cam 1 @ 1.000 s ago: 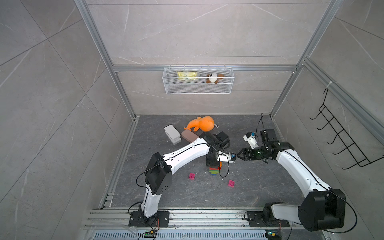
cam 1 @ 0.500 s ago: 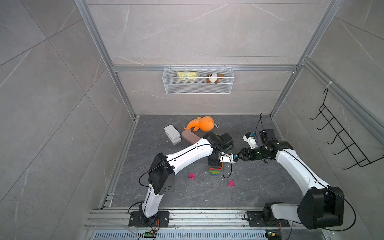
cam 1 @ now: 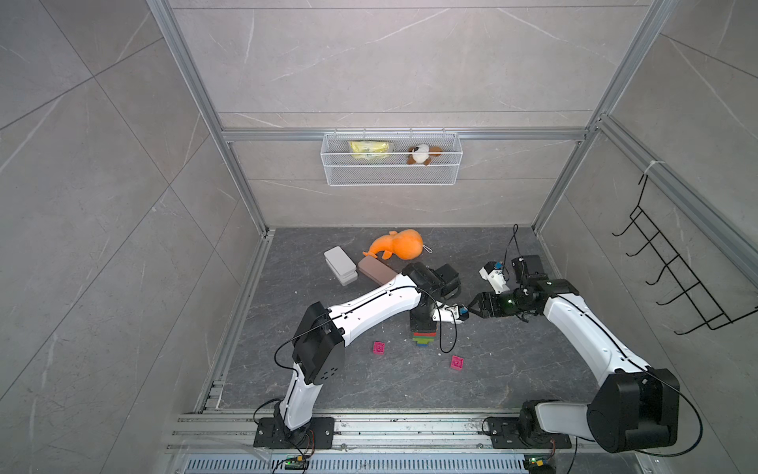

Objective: Assemble a carrot with lego
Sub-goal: Assemble the lego brick with the lego brick.

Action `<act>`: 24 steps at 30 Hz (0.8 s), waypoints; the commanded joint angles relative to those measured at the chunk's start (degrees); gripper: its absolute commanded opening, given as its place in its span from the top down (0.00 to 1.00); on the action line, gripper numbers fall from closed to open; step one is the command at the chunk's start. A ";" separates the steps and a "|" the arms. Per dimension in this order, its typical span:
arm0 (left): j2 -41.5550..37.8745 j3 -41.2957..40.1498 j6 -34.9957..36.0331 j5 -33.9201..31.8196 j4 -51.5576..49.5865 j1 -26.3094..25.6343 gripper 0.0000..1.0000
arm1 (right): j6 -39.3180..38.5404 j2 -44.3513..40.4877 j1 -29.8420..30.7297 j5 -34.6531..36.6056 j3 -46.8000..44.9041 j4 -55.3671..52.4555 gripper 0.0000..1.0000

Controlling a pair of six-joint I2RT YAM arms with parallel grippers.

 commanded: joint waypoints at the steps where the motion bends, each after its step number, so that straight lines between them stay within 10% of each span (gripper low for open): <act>1: 4.87 -3.96 -0.67 -0.62 -4.29 -0.10 0.75 | 0.69 0.79 -0.14 0.33 -0.56 -1.03 0.32; 24: 1.21 -0.42 0.73 4.53 -0.70 1.75 0.49 | 0.80 0.08 -0.20 0.66 -0.21 -1.69 0.32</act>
